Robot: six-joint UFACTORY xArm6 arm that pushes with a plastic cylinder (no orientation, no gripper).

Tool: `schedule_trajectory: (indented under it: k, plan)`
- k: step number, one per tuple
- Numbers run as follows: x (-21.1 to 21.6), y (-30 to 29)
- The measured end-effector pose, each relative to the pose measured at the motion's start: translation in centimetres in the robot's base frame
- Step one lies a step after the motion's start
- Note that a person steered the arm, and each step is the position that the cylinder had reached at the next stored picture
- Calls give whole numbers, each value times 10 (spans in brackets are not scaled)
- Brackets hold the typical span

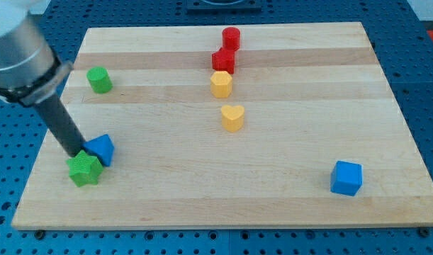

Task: Move blue triangle towards blue cube

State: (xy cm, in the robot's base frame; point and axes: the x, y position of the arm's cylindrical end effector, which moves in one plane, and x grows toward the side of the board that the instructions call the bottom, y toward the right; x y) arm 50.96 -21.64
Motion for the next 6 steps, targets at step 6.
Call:
schedule_trajectory:
  k: [6]
  plan:
    - [56,134]
